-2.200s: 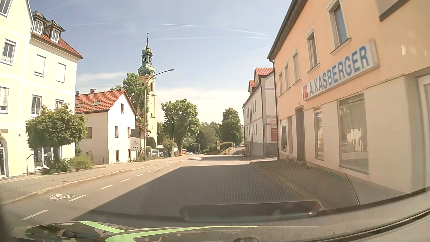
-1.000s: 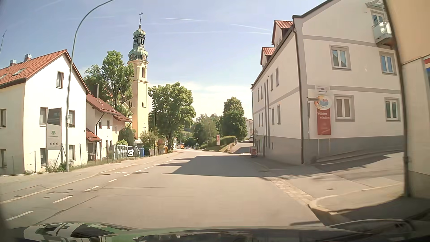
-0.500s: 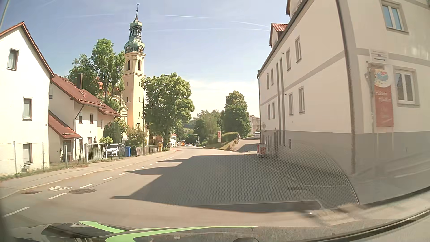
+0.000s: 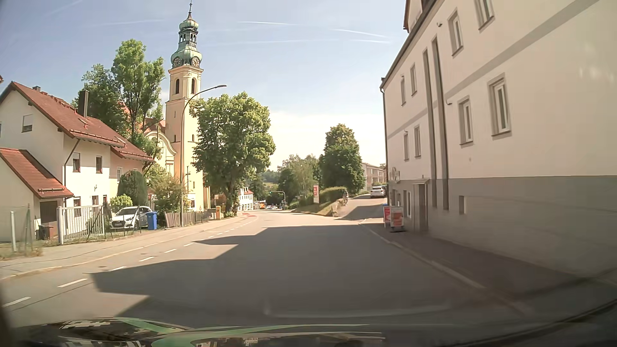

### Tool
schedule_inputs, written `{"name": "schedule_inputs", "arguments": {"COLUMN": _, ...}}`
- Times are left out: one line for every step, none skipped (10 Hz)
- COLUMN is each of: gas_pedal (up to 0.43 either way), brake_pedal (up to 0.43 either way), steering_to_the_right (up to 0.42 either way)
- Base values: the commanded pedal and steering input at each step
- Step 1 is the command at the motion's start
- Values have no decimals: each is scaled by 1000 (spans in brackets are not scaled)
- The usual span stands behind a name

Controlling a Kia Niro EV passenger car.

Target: Follow the waypoints while adhering to traffic rules and regulations

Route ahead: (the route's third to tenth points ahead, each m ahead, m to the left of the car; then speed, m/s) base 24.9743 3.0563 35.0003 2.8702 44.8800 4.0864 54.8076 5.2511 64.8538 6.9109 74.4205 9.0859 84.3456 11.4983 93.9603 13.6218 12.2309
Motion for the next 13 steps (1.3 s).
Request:
{"name": "schedule_inputs", "arguments": {"gas_pedal": 39, "brake_pedal": 0, "steering_to_the_right": -6}}
{"name": "schedule_inputs", "arguments": {"gas_pedal": 20, "brake_pedal": 0, "steering_to_the_right": -7}}
{"name": "schedule_inputs", "arguments": {"gas_pedal": 8, "brake_pedal": 0, "steering_to_the_right": -7}}
{"name": "schedule_inputs", "arguments": {"gas_pedal": 8, "brake_pedal": 0, "steering_to_the_right": -7}}
{"name": "schedule_inputs", "arguments": {"gas_pedal": 8, "brake_pedal": 0, "steering_to_the_right": -8}}
{"name": "schedule_inputs", "arguments": {"gas_pedal": 8, "brake_pedal": 0, "steering_to_the_right": -9}}
{"name": "schedule_inputs", "arguments": {"gas_pedal": 8, "brake_pedal": 0, "steering_to_the_right": -9}}
{"name": "schedule_inputs", "arguments": {"gas_pedal": 8, "brake_pedal": 0, "steering_to_the_right": -9}}
{"name": "schedule_inputs", "arguments": {"gas_pedal": 20, "brake_pedal": 0, "steering_to_the_right": -9}}
{"name": "schedule_inputs", "arguments": {"gas_pedal": 20, "brake_pedal": 0, "steering_to_the_right": -11}}
{"name": "schedule_inputs", "arguments": {"gas_pedal": 20, "brake_pedal": 0, "steering_to_the_right": -14}}
{"name": "schedule_inputs", "arguments": {"gas_pedal": 20, "brake_pedal": 0, "steering_to_the_right": -14}}
{"name": "schedule_inputs", "arguments": {"gas_pedal": 20, "brake_pedal": 0, "steering_to_the_right": -14}}
